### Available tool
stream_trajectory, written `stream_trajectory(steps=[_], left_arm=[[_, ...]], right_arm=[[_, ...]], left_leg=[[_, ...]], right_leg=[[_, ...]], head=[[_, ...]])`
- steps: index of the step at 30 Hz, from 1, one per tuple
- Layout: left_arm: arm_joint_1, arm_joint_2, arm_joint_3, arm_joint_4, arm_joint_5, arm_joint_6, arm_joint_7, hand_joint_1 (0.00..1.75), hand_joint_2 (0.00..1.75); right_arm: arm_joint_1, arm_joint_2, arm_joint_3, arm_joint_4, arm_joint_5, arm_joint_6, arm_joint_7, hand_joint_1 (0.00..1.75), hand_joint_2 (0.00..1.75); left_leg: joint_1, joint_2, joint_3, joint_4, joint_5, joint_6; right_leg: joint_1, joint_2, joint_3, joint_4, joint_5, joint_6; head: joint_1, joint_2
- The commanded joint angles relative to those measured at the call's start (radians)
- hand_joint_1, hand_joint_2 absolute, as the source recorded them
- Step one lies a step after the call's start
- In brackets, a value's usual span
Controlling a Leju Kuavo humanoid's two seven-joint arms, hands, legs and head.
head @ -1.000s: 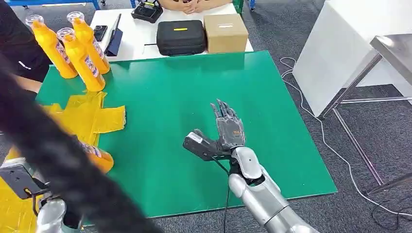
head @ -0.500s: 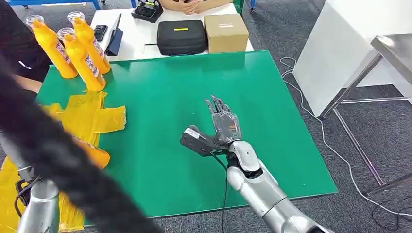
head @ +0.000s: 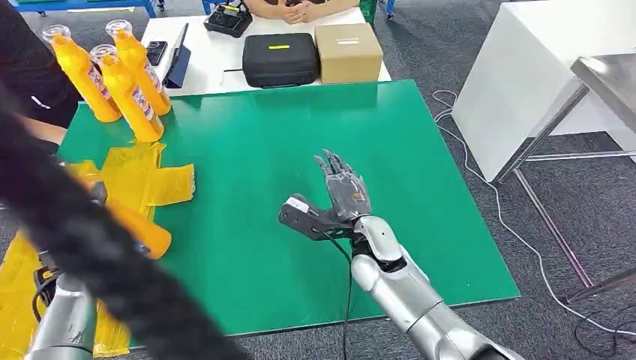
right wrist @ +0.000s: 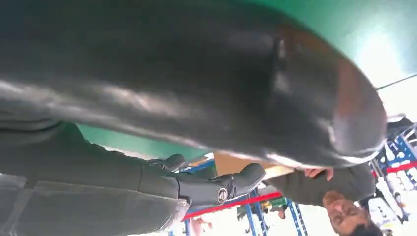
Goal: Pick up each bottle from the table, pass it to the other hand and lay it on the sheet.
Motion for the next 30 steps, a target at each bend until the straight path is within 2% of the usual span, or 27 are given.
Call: stream_trajectory(steps=[1, 5, 7, 11, 18, 26, 30], left_arm=[[-0.015, 0.042, -0.083, 0.161, -0.057, -0.005, 0.077, 0.00, 0.00], [-0.016, 0.041, -0.084, 0.162, -0.059, -0.005, 0.080, 0.00, 0.00], [-0.015, 0.034, -0.060, 0.142, -0.149, -0.005, 0.097, 0.00, 0.00], [-0.028, 0.018, -0.031, 0.137, -0.214, -0.005, 0.058, 0.00, 0.00], [-0.021, -0.013, 0.043, 0.123, -0.167, -0.005, -0.090, 0.00, 0.00], [-0.017, -0.020, 0.060, 0.113, -0.153, -0.005, -0.103, 0.00, 0.00], [-0.014, -0.053, 0.163, 0.062, -0.251, -0.005, -0.119, 0.00, 0.00]], right_arm=[[-0.065, -0.014, 0.076, 0.075, -0.022, 0.025, -0.001, 0.00, 0.00], [-0.064, -0.015, 0.076, 0.074, -0.023, 0.025, -0.001, 0.00, 0.00], [-0.066, -0.020, 0.083, 0.070, -0.028, 0.033, 0.002, 0.00, 0.00], [-0.063, -0.024, 0.085, 0.069, -0.036, 0.035, 0.009, 0.00, 0.00], [-0.038, -0.032, 0.081, 0.056, -0.046, 0.032, 0.009, 0.00, 0.00], [-0.053, -0.028, 0.085, 0.081, -0.054, 0.034, -0.003, 0.00, 0.00], [-0.067, -0.026, 0.093, 0.110, -0.066, 0.033, -0.013, 0.00, 0.00]], left_leg=[[-0.001, 0.001, 0.003, -0.001, -0.001, -0.001], [-0.001, 0.001, 0.002, -0.001, 0.000, 0.000], [-0.001, 0.000, 0.003, -0.001, -0.001, -0.001], [0.000, 0.000, 0.003, -0.001, -0.001, -0.001], [0.000, 0.000, 0.003, -0.001, -0.001, -0.001], [0.000, 0.000, 0.003, -0.001, -0.001, -0.001], [0.000, 0.001, 0.001, -0.001, -0.001, 0.000]], right_leg=[[-0.001, 0.000, 0.003, -0.001, -0.001, 0.000], [-0.001, 0.000, 0.002, -0.001, -0.001, 0.000], [-0.001, 0.000, 0.003, -0.001, -0.001, 0.000], [0.000, -0.001, 0.003, -0.001, -0.001, 0.000], [0.000, -0.001, 0.003, -0.001, -0.001, 0.000], [0.000, -0.001, 0.003, -0.001, -0.002, 0.000], [0.000, 0.000, 0.001, -0.001, -0.001, 0.000]], head=[[0.000, 0.000], [0.000, 0.000], [0.000, 0.000], [0.000, 0.000], [0.000, 0.000], [0.000, 0.000], [0.000, 0.000]])
